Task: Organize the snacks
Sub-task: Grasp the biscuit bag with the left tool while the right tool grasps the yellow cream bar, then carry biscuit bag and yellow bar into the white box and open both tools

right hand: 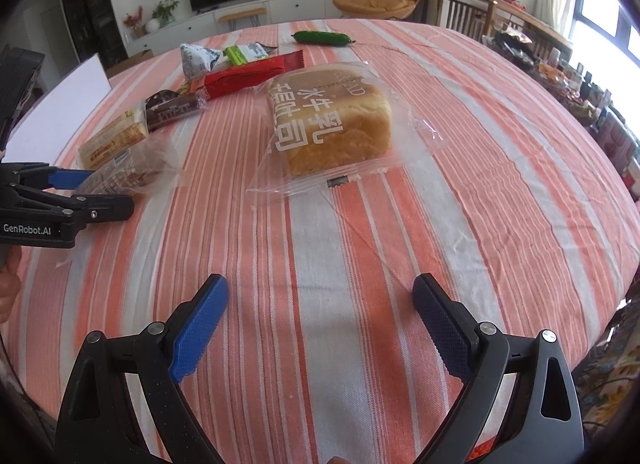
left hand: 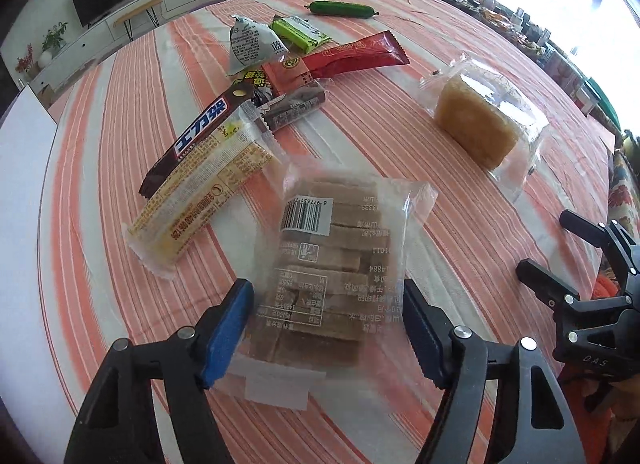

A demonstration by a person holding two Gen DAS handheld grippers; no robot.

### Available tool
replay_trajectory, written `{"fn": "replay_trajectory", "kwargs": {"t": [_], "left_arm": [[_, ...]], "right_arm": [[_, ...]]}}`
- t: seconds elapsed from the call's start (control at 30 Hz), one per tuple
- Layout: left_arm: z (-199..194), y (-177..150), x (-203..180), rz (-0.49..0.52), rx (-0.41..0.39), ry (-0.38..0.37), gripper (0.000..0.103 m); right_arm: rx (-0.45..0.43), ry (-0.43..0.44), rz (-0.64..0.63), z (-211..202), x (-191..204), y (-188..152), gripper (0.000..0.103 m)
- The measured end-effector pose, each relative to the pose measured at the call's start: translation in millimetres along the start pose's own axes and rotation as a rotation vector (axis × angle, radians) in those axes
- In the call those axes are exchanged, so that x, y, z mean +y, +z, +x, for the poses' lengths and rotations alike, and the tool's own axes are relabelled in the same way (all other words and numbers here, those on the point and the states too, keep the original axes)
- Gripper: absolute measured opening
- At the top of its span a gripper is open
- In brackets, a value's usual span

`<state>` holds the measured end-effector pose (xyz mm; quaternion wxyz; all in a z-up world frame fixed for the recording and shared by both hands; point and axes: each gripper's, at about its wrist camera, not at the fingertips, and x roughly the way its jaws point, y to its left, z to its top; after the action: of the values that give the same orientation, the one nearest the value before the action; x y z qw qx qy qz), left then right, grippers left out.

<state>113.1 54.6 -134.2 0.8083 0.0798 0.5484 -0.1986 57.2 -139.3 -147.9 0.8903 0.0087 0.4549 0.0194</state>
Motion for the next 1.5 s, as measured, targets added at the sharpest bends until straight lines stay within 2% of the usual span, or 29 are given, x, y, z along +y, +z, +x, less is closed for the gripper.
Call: {"fn": "replay_trajectory", "kwargs": {"t": [0.07,0.13,0.27,0.37,0.4,0.47,0.5,0.53,0.6,0.73,0.93,1.0,1.07,1.17,1.27,1.33,1.4,1.47,1.5], "left_arm": [[-4,-11,-6,-0.008,0.006,-0.031,0.076],[-6,-17,-6,-0.019,-0.005,-0.037,0.086],[0,-13,-7,-0.042,-0.048,0.006,0.091],[6,-15,-24,0.041,-0.064,0.088,0.094],[6,-17,-27,0.053,-0.071,0.067,0.09],[0,-22,-30,0.056,-0.103,0.071,0.079],[-4,-25,-28,0.043,-0.12,0.072,0.065],[-7,-27,-26,0.027,-0.125,0.066,0.06],[-12,-33,-20,-0.019,-0.137,0.062,0.055],[-25,-56,-5,-0.127,-0.151,0.032,0.053],[-43,-100,19,-0.231,-0.167,0.037,0.053],[-49,-112,27,-0.25,-0.169,0.037,0.053],[-53,-121,33,-0.265,-0.172,0.035,0.053],[-57,-133,34,-0.257,-0.175,0.075,0.053],[-58,-140,33,-0.249,-0.179,0.107,0.053],[-58,-141,34,-0.267,-0.182,0.108,0.053],[-60,-145,36,-0.291,-0.183,0.105,0.053],[-63,-148,38,-0.31,-0.185,0.092,0.052],[-65,-150,39,-0.313,-0.189,0.087,0.052]], "right_arm": [[0.0,0.0,0.001,0,0,0,0.096],[0.0,-0.002,0.003,0,0,0,0.096],[0.002,-0.011,0.0,0,1,1,0.096],[0.002,-0.005,0.0,0,1,2,0.096],[0.002,-0.005,0.0,0,1,1,0.096],[0.002,-0.005,0.001,0,1,1,0.096],[0.002,-0.006,0.0,0,1,1,0.096],[0.003,-0.006,0.0,0,1,1,0.096],[0.003,-0.006,0.0,0,1,1,0.096],[-0.007,0.024,0.022,-2,-4,0,0.096],[-0.03,0.142,0.156,-17,-26,-3,0.094],[-0.063,0.218,0.177,-29,-22,-3,0.094],[-0.065,0.286,0.136,-35,-3,6,0.094],[-0.018,0.383,0.011,-31,44,32,0.094],[0.122,0.476,-0.094,-3,103,65,0.092],[0.224,0.479,-0.153,24,146,83,0.091],[0.285,0.449,-0.216,50,186,97,0.091],[0.291,0.372,-0.254,70,216,105,0.091],[0.292,0.335,-0.273,78,227,107,0.087]]}}
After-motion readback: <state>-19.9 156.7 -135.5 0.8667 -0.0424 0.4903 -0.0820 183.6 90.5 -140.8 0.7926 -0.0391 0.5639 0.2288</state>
